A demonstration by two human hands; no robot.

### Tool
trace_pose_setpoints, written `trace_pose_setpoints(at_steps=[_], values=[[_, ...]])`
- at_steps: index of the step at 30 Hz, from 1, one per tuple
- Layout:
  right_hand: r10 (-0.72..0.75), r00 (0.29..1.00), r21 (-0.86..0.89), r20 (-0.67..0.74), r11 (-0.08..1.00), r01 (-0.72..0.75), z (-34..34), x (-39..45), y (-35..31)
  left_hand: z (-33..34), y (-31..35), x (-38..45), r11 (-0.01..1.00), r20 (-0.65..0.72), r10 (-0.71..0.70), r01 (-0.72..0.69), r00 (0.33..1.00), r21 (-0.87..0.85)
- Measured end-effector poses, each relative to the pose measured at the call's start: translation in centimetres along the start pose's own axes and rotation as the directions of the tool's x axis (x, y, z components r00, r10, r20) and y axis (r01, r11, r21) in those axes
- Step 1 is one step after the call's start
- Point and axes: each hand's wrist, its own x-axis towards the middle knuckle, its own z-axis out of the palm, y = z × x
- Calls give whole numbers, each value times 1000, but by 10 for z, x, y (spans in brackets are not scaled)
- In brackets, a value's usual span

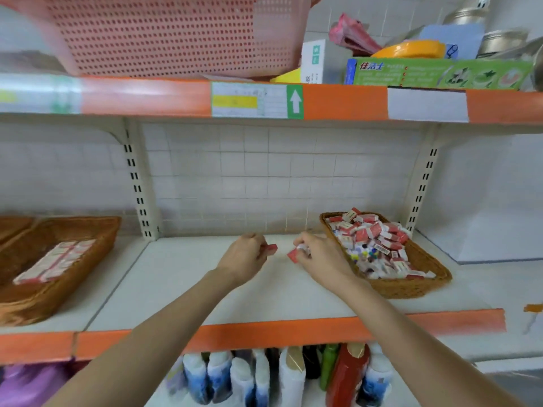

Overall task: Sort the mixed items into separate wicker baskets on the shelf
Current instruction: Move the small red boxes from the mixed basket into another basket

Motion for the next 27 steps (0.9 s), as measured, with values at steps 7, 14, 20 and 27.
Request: trace_pose_setpoints(at_steps=[7,14,20,27], values=[[-40,999,153,10,988,38,63,28,-98,-69,-92,-41,995,-57,-63,67,996,72],[-103,995,264,18,960,94,128,50,-204,-145,-193,-81,982,-114,-116,132,987,136],[-146,988,343,57,932,118,159,67,-264,-184,-247,-107,978,-166,-111,137,980,156],[-228,970,395,87,902,177,182,97,-296,-202,-293,-123,957,-258,-216,256,942,134]])
